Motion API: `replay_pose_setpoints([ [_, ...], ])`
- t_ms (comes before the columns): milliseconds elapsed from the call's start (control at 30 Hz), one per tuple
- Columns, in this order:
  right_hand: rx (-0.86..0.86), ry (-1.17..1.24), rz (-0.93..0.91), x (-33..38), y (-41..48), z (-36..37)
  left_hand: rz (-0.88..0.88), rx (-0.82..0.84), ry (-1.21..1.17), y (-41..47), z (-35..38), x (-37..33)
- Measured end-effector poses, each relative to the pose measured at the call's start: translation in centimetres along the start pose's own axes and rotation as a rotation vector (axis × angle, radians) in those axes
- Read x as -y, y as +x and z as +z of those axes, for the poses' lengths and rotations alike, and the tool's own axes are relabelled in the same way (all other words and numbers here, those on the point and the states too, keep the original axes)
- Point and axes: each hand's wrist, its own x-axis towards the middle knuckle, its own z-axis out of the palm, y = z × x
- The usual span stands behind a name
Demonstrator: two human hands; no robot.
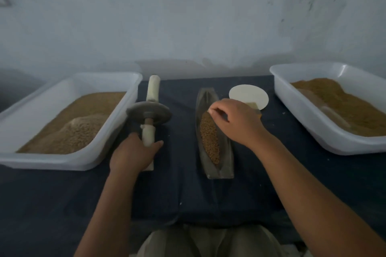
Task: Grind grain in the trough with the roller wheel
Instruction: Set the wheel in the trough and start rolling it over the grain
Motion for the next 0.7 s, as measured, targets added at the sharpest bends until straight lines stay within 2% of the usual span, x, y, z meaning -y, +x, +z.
replay_pose_setpoints([
  [100,0.002,0.029,0.003,0.2,0.3,0.1,-0.026,0.007,-0.175,2.0,1.0,-0.3],
  [233,0.031,0.033,0.005,0.7,0.5,-0.6,-0.074,-0.007,-0.65,2.2,2.2,-2.0],
  [333,0.036,0.028,-0.012,1.1,0.1,-1.1,-0.009,-0.049,-0.702,1.4,2.5,-1.9],
  [467,-0.052,-0.021,-0.095,1.2,0.1,-2.6,0.184,-0.146,-0.557,0.3,1.1,-1.6],
  [600,-0.233,-0.272,-0.247,1.6,1.4,-5.6,0.497,-0.241,-0.148,0.3,-4.5,-2.9],
  [700,-0.245,-0.464,-0.344,1.4,2.3,-7.7,0.744,-0.249,0.099,-0.3,-7.4,-4.7],
])
